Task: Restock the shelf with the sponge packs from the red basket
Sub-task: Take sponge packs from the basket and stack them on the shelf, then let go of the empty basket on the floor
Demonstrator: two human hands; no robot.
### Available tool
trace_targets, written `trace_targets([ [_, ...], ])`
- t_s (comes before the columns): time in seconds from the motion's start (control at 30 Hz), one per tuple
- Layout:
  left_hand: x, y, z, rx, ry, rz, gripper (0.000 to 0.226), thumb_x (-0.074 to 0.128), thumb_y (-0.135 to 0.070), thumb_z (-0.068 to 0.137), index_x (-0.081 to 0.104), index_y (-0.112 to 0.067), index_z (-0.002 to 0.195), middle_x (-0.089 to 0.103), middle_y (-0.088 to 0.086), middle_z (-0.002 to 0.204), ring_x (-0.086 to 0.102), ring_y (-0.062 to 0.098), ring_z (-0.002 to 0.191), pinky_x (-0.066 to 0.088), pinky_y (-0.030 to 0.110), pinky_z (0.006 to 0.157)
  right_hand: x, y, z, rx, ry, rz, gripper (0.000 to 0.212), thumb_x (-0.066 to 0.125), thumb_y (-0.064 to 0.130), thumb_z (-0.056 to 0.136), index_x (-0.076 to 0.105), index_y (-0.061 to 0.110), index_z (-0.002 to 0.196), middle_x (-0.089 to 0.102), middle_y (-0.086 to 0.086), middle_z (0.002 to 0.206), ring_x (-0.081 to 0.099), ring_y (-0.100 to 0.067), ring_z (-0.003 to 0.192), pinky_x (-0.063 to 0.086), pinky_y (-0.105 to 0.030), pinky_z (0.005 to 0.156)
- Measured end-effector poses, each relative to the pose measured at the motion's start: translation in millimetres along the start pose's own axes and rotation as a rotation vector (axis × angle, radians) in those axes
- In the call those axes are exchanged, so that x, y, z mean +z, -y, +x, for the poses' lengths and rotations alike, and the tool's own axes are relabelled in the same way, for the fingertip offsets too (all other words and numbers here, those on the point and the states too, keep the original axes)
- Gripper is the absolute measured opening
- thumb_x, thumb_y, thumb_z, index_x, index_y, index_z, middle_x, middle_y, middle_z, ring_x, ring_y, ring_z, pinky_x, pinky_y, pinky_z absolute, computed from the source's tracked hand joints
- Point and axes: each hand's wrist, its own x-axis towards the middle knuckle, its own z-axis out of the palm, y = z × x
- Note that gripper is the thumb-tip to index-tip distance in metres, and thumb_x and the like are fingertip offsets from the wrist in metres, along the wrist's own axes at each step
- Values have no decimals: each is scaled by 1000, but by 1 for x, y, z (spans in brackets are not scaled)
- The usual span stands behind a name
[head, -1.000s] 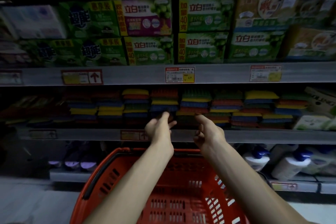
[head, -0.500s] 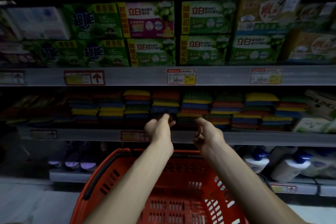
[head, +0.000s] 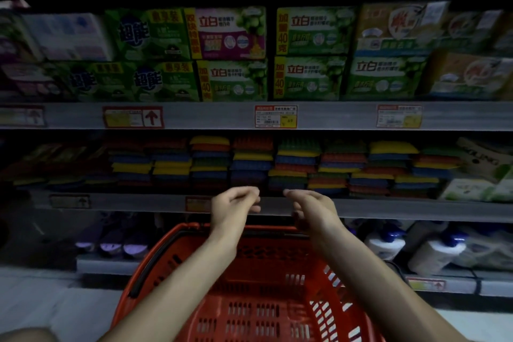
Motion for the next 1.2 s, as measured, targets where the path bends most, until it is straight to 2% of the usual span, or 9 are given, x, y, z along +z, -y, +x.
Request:
trace_targets([
  [0.13, -33, 14, -20, 196, 143, 243, 7, 73, -25, 95, 78, -28, 99, 77, -6, 90, 72, 4, 80, 57, 28, 82, -6, -7, -22, -156, 86, -215, 16, 71, 23, 96, 76, 10, 102, 64, 4, 80, 57, -9, 73, 43, -21, 63],
  [0.27, -66, 38, -34, 300, 256, 495, 17, 72, -32, 96, 72, -37, 112, 72, -16, 97, 67, -1, 90, 54, 23, 81, -13, -25, -37, -325, 113, -492, 14, 78, 29, 90, 75, 16, 92, 68, 5, 74, 61, -6, 66, 49, -18, 58],
  [0.4, -93, 60, -45, 445, 193, 817, 35, 74, -38, 92, 68, -38, 126, 70, -21, 115, 68, 4, 107, 54, 30, 93, -24, -45, -49, -563, 61, -993, 25, 74, 47, 88, 69, 28, 103, 62, 13, 87, 58, -1, 76, 40, -12, 60],
  [0.5, -100, 58, -55, 540, 189, 1142, 57, 62, -55, 91, 54, -39, 145, 60, -17, 137, 57, 12, 128, 46, 35, 106, -29, -53, -57, -680, 53, -1266, 45, 67, 55, 89, 63, 26, 123, 59, 5, 110, 60, -17, 102, 50, -28, 81],
  [0.6, -103, 47, -63, 545, 203, 1274, 75, 44, -68, 88, 36, -40, 157, 41, -10, 159, 36, 16, 148, 30, 40, 121, -30, -57, -68, -716, 44, -1479, 60, 62, 58, 90, 53, 23, 138, 50, -8, 141, 51, -29, 128, 47, -41, 103],
  [0.7, -110, 41, -77, 517, 216, 1409, 82, 39, -73, 92, 11, -42, 163, 10, -4, 172, 6, 20, 159, 9, 46, 128, -31, -57, -84, -684, 53, -1519, 78, 60, 60, 92, 35, 22, 155, 17, -18, 167, 20, -36, 154, 28, -45, 123],
  [0.77, -115, 37, -92, 520, 202, 1433, 86, 41, -74, 93, 2, -42, 163, -3, -4, 173, -4, 21, 160, 3, 49, 129, -30, -56, -99, -671, 65, -1517, 90, 57, 64, 93, 16, 25, 163, -3, -17, 171, -2, -34, 159, 13, -45, 127],
  [0.83, -118, 38, -110, 518, 183, 1429, 88, 41, -76, 92, -1, -44, 162, -9, -3, 173, -9, 22, 160, 0, 52, 129, -32, -55, -116, -663, 55, -1513, 96, 55, 67, 93, 5, 27, 164, -12, -16, 171, -12, -34, 158, 5, -46, 128],
  [1.2, -141, 43, -232, 490, 153, 1344, 92, 43, -79, 88, -2, -45, 162, -13, -1, 173, -14, 24, 159, 1, 54, 128, -71, -78, -215, -663, -57, -1466, 105, 51, 80, 87, 3, 27, 165, -8, -17, 171, -12, -36, 158, 2, -51, 127],
])
